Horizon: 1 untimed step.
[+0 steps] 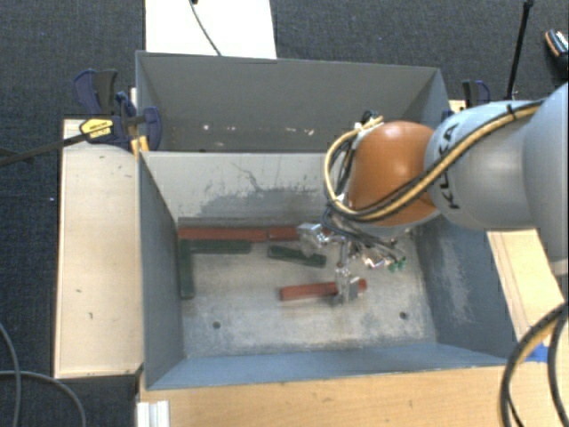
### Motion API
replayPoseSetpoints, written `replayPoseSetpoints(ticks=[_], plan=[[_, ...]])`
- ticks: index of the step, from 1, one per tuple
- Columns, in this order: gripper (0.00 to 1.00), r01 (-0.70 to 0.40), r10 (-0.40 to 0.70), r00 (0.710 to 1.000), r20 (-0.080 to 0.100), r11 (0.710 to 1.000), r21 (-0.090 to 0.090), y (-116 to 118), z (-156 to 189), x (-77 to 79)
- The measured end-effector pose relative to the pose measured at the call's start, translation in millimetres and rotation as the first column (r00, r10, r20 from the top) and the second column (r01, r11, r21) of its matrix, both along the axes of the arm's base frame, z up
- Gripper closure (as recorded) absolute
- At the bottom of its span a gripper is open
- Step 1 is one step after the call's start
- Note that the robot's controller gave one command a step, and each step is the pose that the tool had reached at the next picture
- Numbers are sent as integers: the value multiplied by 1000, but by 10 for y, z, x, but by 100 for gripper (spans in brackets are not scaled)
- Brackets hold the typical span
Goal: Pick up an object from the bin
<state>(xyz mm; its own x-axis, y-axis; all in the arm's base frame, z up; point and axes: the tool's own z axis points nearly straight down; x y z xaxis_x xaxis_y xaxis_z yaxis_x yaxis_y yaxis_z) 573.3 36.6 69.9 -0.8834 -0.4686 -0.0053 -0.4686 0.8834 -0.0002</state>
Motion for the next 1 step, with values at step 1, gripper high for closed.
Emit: replayPoseSetpoints(ticks=[1], plan=[[100, 3, -3, 1000, 4, 1000, 0, -3, 27, 15]])
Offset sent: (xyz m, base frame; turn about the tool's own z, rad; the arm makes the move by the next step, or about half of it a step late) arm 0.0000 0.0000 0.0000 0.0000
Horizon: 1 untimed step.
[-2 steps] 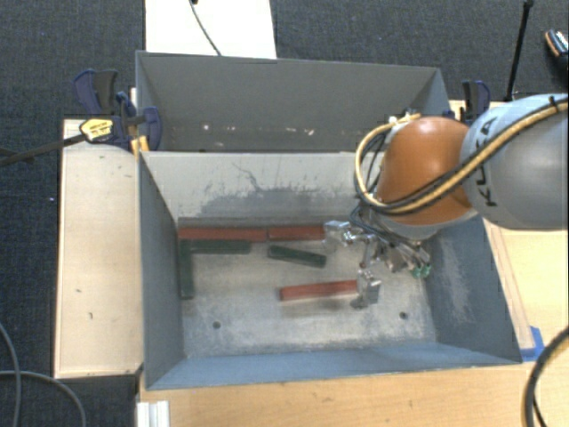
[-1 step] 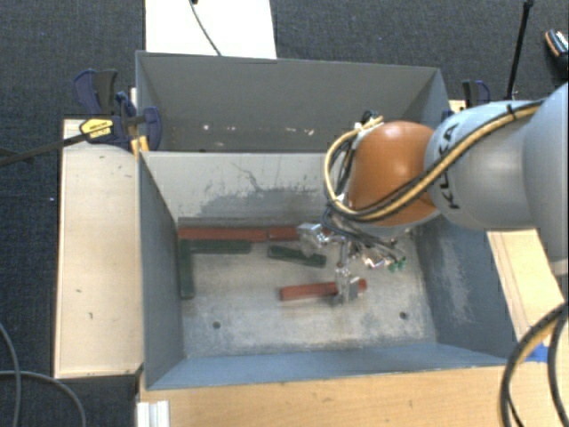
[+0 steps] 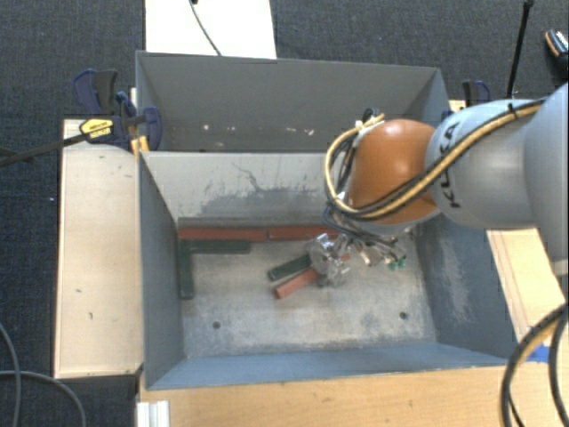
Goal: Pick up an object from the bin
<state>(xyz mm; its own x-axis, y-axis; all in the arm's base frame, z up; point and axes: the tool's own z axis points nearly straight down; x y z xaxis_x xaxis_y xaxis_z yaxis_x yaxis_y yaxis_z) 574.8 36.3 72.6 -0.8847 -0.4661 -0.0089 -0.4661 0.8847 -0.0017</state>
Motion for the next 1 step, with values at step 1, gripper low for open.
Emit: replayPoseSetpoints(ticks=[1], plan=[[100, 97, -97, 995, 2, 995, -1, -117, 1388, -108]])
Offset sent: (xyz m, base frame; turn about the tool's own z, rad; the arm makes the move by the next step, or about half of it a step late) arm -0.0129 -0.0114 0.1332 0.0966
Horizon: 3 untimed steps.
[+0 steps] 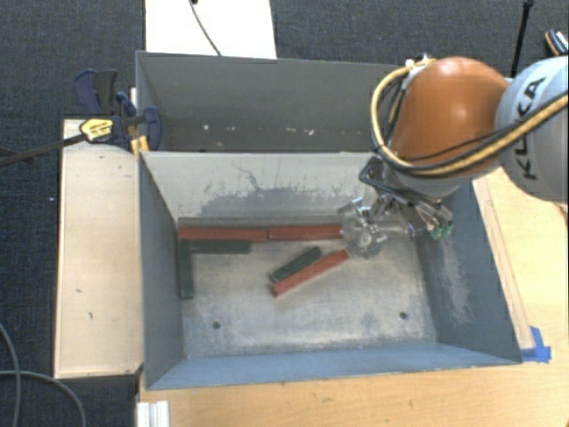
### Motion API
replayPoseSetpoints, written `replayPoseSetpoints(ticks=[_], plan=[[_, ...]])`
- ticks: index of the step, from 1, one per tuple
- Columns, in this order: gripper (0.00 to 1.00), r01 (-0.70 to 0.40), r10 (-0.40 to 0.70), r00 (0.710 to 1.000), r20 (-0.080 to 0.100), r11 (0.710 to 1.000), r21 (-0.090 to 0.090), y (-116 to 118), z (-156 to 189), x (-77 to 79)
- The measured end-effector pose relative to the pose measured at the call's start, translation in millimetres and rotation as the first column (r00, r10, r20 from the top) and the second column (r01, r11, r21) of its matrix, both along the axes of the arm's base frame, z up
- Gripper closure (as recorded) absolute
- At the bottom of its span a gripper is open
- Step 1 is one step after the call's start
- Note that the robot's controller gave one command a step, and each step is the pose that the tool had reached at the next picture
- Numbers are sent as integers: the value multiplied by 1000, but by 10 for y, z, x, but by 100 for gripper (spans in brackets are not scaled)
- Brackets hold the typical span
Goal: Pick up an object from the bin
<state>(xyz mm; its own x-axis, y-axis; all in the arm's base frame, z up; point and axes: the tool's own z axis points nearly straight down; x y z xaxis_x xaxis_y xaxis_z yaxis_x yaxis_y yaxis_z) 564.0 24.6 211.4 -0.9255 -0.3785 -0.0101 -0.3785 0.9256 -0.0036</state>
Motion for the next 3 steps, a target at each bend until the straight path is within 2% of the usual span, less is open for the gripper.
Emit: replayPoseSetpoints(ticks=[1, 2, 3], plan=[[0, 0, 0, 1000, -8, 1000, 1, 4, -49, -13], [0, -129, 129, 992, -15, 992, 1, 102, -1418, 223], [100, -126, 126, 992, -8, 992, 1, 102, -1373, 244]])
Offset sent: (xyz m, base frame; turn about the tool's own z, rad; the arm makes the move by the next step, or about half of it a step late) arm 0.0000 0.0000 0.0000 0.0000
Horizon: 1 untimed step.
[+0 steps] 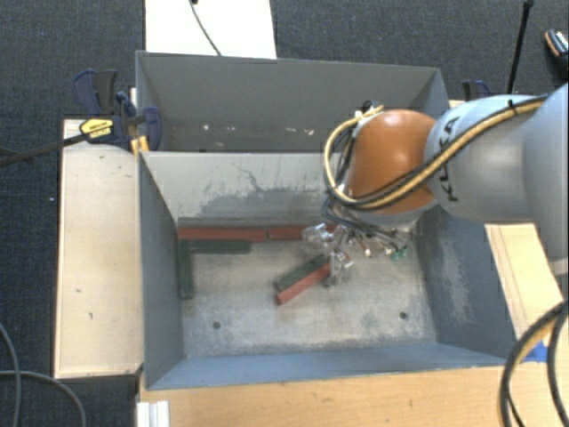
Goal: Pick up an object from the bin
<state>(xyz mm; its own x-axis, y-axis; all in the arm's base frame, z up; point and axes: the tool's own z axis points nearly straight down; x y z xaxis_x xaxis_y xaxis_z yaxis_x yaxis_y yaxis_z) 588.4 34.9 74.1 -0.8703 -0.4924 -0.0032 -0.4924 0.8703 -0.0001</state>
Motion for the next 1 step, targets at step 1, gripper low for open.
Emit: replayPoseSetpoints(ticks=[1], plan=[[100, -23, 23, 1000, 8, 1000, -1, -158, 1794, -257]])
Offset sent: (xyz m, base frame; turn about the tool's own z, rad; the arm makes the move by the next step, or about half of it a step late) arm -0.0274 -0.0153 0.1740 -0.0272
